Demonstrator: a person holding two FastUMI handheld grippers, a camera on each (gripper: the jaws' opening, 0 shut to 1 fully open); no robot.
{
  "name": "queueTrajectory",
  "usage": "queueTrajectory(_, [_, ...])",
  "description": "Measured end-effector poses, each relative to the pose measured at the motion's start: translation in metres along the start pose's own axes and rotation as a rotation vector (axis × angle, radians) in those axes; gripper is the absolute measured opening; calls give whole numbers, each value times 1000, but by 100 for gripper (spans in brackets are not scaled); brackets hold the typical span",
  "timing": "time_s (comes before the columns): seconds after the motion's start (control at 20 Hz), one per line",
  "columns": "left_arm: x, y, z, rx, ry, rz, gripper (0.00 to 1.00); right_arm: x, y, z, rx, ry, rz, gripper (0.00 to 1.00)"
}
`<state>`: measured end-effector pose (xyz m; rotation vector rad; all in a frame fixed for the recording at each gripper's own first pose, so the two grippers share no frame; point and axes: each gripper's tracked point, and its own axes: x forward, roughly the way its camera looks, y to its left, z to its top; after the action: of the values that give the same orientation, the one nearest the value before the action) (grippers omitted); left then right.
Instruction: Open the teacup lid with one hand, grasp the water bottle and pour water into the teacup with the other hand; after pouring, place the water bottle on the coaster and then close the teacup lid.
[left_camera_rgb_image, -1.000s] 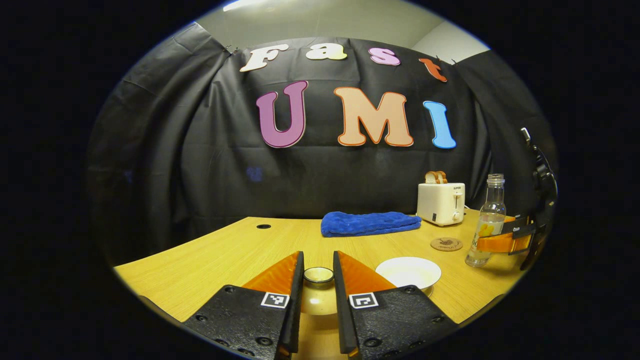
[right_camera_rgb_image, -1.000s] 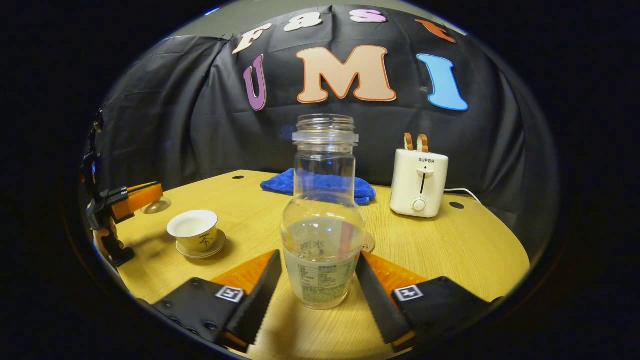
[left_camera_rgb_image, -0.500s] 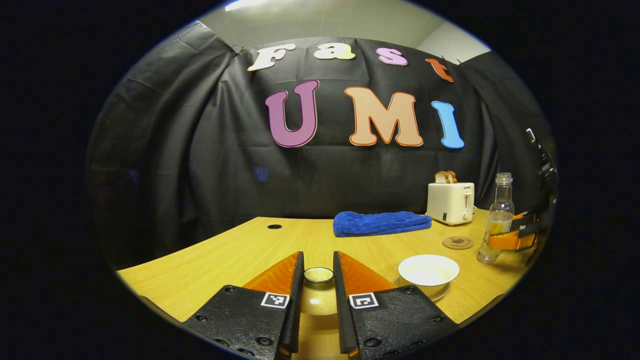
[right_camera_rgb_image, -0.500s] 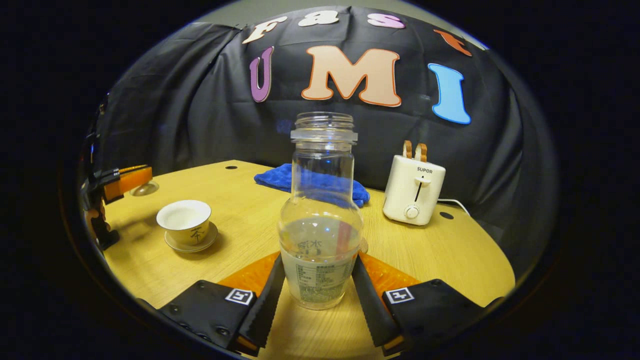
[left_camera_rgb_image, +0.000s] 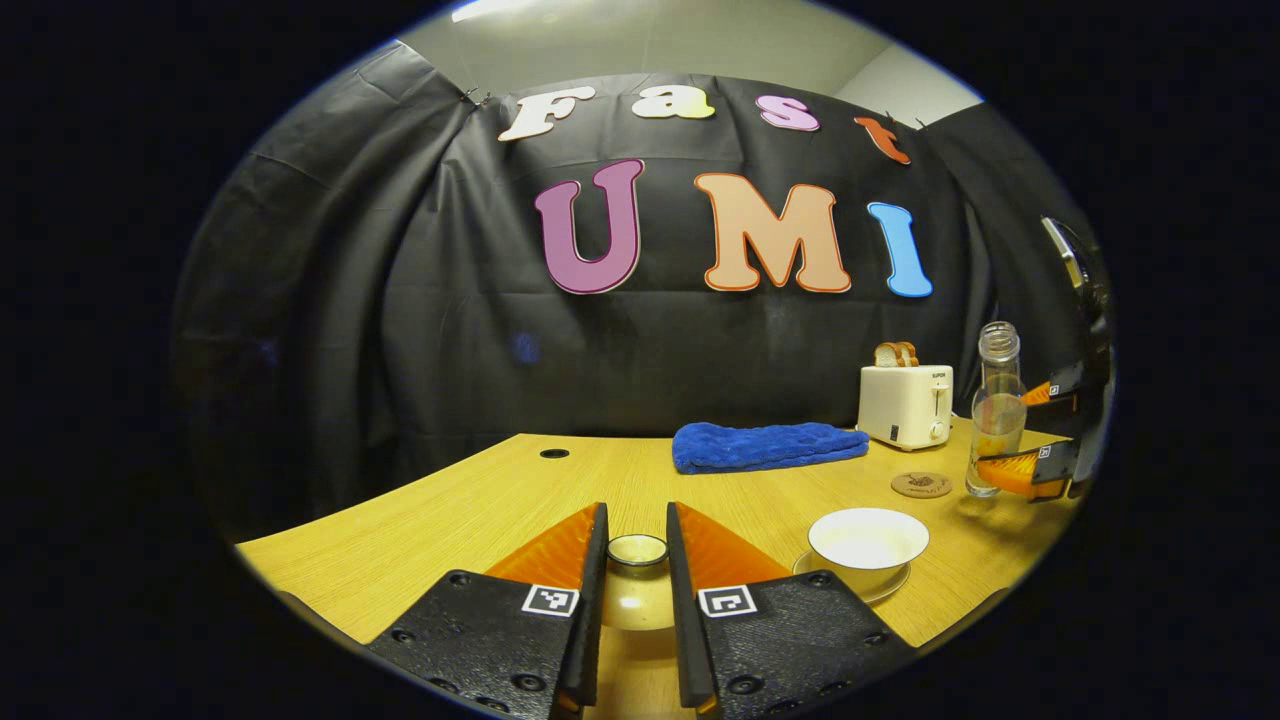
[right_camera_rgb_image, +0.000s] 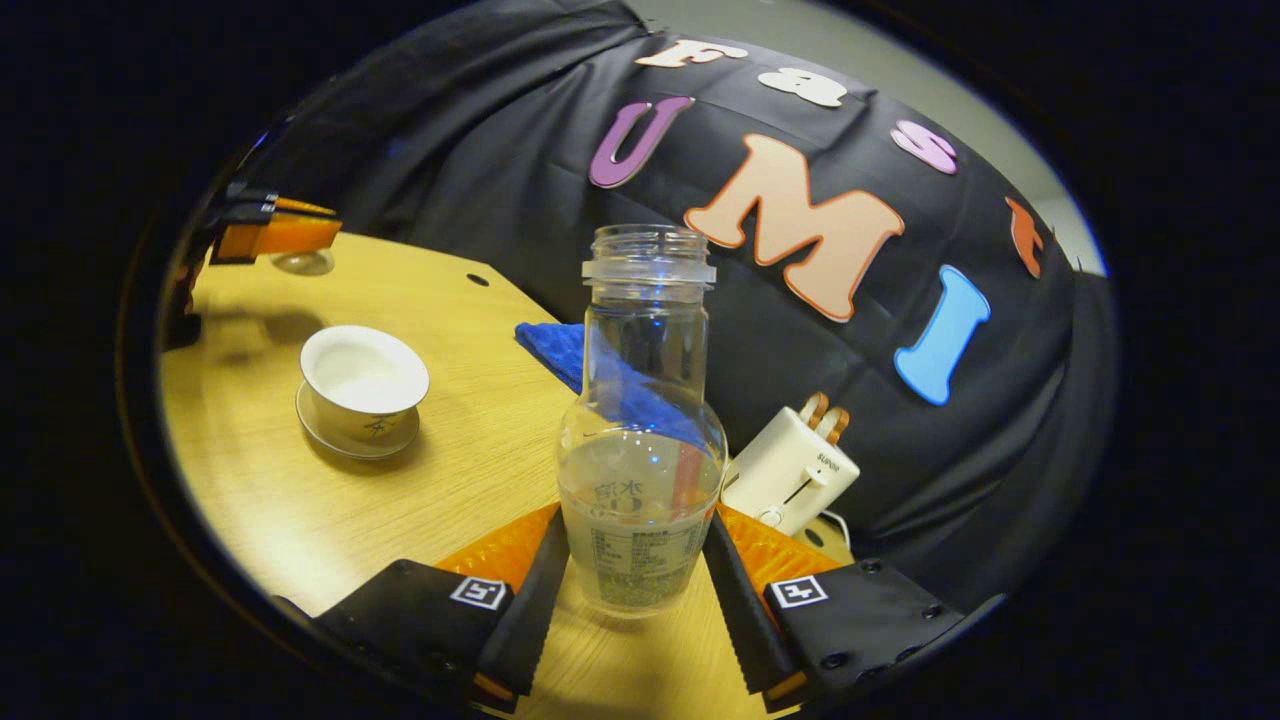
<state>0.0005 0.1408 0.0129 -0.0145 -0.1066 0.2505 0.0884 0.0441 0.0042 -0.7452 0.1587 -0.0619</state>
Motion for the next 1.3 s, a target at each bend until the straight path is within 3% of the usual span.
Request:
queueTrajectory(0.5, [0, 4, 0, -1, 4, 12, 29, 17, 9, 19, -463, -46, -80, 79])
queueTrajectory(1.0, [-1, 6, 0, -1, 2, 14, 29, 25, 18, 18, -771, -79, -140, 79])
queueTrajectory(1.3, [0, 6, 0, -2, 3, 12, 29, 34, 24, 22, -887, -88, -154, 79])
